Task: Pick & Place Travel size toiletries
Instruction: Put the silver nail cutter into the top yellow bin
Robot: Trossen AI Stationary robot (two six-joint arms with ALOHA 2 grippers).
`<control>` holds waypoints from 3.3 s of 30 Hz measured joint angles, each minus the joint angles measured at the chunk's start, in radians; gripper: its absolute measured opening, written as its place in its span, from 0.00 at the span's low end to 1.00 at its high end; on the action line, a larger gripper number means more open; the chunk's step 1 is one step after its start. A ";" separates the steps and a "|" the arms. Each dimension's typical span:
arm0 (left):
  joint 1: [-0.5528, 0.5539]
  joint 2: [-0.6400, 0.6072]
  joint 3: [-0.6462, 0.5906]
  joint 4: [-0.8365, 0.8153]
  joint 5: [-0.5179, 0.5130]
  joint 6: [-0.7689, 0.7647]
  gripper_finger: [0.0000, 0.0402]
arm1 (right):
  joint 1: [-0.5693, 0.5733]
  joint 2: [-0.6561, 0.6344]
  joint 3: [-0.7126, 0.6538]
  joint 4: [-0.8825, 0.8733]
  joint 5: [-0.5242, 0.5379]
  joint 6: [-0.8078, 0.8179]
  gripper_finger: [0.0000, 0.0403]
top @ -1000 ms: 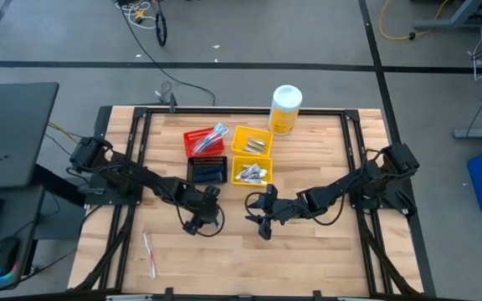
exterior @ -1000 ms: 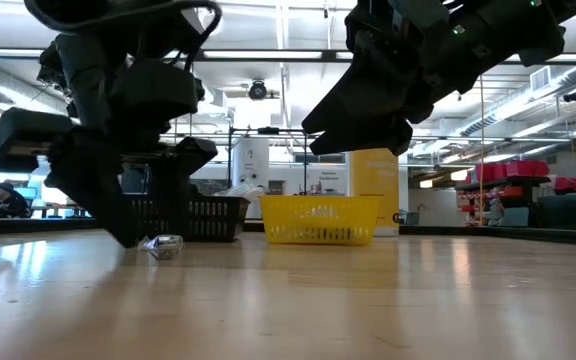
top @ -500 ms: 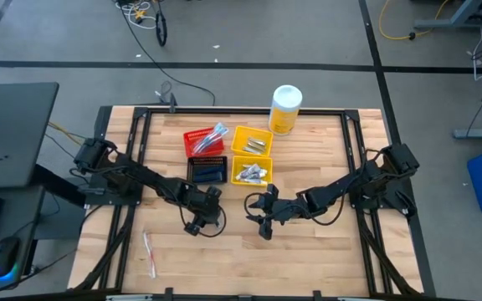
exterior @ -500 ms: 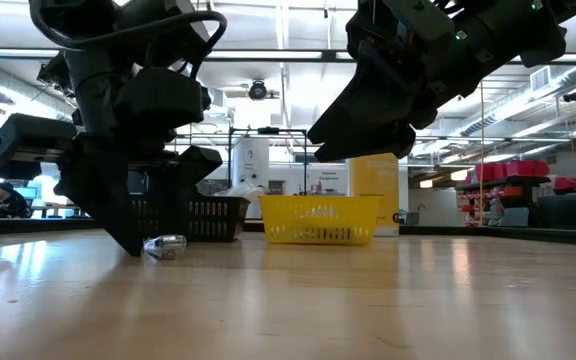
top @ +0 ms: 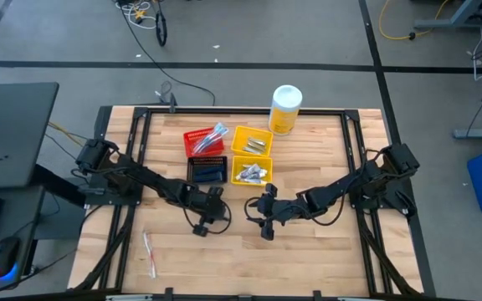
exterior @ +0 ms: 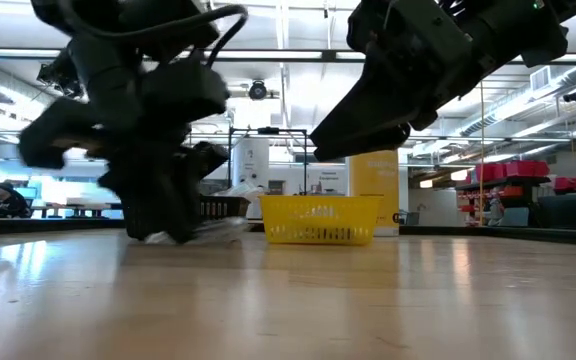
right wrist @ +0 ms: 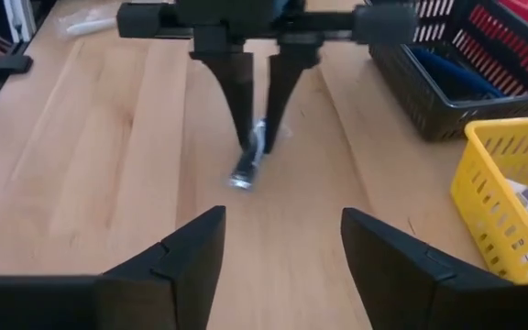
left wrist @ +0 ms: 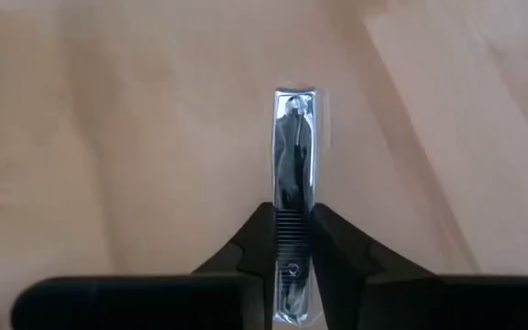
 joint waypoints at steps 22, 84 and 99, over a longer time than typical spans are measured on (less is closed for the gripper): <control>0.000 -0.003 0.177 0.089 -0.169 -0.106 0.16 | -0.001 0.000 0.000 0.032 0.025 -0.051 0.50; 0.000 -0.005 0.177 0.093 -0.352 -0.080 0.44 | -0.516 -0.071 0.000 -0.142 0.073 -0.151 0.17; 0.000 -0.108 0.180 0.027 -0.311 -0.184 0.36 | -0.739 0.054 0.000 -0.076 -0.245 -0.251 0.17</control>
